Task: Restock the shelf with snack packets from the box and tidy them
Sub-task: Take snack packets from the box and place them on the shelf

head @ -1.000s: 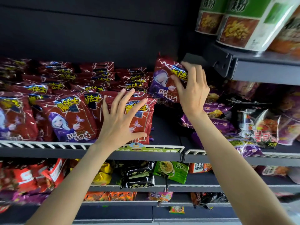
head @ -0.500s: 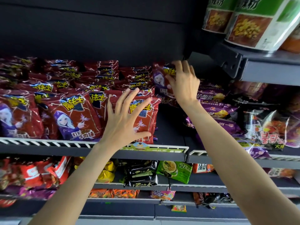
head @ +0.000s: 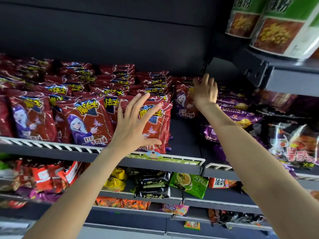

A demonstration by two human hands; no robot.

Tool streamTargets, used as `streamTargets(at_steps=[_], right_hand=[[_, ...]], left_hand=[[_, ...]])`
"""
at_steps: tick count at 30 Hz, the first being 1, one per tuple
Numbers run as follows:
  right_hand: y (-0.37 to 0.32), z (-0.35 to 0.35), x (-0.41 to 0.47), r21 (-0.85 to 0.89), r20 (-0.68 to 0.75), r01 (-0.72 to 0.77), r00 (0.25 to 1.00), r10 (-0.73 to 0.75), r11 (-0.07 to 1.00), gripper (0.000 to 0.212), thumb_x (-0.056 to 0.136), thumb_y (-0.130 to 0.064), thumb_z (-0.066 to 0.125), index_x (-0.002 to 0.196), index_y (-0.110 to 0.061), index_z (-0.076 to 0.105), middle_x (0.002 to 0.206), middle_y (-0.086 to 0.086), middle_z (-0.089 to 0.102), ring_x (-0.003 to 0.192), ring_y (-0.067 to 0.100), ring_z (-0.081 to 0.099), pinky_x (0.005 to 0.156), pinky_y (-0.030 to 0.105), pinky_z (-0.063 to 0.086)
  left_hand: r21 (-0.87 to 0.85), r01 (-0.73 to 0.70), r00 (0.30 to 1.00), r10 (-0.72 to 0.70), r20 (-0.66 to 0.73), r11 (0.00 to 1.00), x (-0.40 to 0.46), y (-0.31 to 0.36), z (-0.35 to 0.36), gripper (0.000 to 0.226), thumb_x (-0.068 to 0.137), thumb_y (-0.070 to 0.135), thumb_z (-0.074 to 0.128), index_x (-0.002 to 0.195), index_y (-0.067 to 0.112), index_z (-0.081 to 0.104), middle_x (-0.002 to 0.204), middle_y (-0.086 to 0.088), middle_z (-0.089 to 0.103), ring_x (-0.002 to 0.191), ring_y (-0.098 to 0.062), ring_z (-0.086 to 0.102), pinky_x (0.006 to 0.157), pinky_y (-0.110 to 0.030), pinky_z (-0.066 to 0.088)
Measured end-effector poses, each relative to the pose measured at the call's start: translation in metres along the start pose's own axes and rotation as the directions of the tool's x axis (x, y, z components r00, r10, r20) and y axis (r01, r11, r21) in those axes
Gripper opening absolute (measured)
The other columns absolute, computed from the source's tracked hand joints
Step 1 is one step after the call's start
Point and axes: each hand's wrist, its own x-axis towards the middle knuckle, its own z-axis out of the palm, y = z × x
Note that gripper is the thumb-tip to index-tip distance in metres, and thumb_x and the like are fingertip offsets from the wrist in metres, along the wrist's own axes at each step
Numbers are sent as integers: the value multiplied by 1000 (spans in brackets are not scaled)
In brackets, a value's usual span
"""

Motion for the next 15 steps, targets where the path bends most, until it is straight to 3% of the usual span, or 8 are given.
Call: streamTargets(at_steps=[4, 8, 11, 15], right_hand=[[1, -7, -25, 135, -123, 75, 991, -58, 988, 59, 84, -11, 66, 136, -8, 39, 139, 22, 34, 110, 40, 51, 81, 48, 52], [9, -22, -57, 242, -261, 193, 957, -128, 951, 44, 87, -10, 62, 129, -8, 48, 134, 17, 42, 108, 39, 56, 85, 47, 50], [12, -35, -86, 441, -346, 327, 921, -178, 836, 37, 91, -15, 57, 127, -11, 52, 129, 13, 48, 112, 32, 53, 91, 46, 47], [4, -56, -126, 614, -449, 471, 868, -212, 633, 34, 91, -15, 56, 126, -13, 54, 125, 5, 52, 116, 19, 49, 98, 33, 40]], left_hand=[[-13, -1, 1000, 1, -1, 1000, -2, -5, 1, 109, 58, 80, 58, 146, 30, 19, 154, -9, 9, 142, -31, 9, 101, -69, 18], [14, -5, 999, 6, -32, 1000, -8, -2, 0, 105, 65, 82, 53, 148, 33, 12, 156, -12, 4, 145, -33, 2, 105, -71, 9], [35, 2, 999, -1, -51, 999, -13, 5, -3, 107, 63, 78, 61, 149, 32, 16, 157, -12, 3, 144, -37, -3, 105, -72, 3], [-36, 34, 994, -37, -105, 999, -22, 15, -11, 95, 68, 68, 68, 146, 32, 26, 157, -9, 4, 145, -33, -6, 108, -68, 1]])
